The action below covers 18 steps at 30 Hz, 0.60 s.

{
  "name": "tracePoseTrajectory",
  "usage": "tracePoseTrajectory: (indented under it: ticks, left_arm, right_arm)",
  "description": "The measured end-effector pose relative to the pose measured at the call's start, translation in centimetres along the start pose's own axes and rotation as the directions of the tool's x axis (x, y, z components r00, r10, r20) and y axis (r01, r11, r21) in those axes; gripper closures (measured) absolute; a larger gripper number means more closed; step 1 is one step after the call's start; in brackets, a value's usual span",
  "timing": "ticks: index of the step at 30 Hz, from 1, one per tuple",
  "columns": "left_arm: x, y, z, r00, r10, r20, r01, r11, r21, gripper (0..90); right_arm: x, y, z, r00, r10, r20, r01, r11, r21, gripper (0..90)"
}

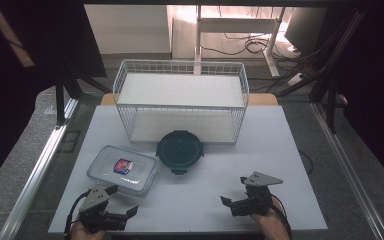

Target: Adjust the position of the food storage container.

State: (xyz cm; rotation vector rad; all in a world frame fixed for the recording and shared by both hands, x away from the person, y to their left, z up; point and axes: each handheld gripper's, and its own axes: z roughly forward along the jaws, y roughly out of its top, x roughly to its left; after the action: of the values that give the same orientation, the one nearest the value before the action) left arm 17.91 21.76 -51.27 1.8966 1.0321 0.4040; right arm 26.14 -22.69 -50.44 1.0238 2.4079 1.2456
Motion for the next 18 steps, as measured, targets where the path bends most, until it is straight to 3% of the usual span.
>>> tracePoseTrajectory:
  ticks: [5,7,10,18]
  left_arm:
    - [-0.24,0.02,0.07,0.9994,0.033,-0.008,-0.033,0.9994,-0.006,2.4]
    - [-0.23,-0.04,0.20,0.9994,0.035,-0.003,-0.035,0.9994,0.003,2.5]
    - [-0.19,-0.10,0.35,0.9995,0.028,0.011,-0.028,0.9994,0.021,2.8]
    - [-0.28,-0.12,0.42,0.9988,0.042,0.026,-0.042,0.9989,0.018,2.8]
  right_arm:
    - [0.17,0.01,0.26,1.0000,0.003,0.003,-0.003,1.000,0.000,0.0]
    - [-0.01,-0.09,0.43,0.9993,0.004,0.038,-0.005,1.000,0.016,0.0]
    - [-0.38,-0.18,0.47,0.9985,0.021,0.051,-0.022,1.000,0.019,0.0]
    - [-0.39,0.03,0.41,0.9986,0.026,0.046,-0.026,1.000,0.011,0.0]
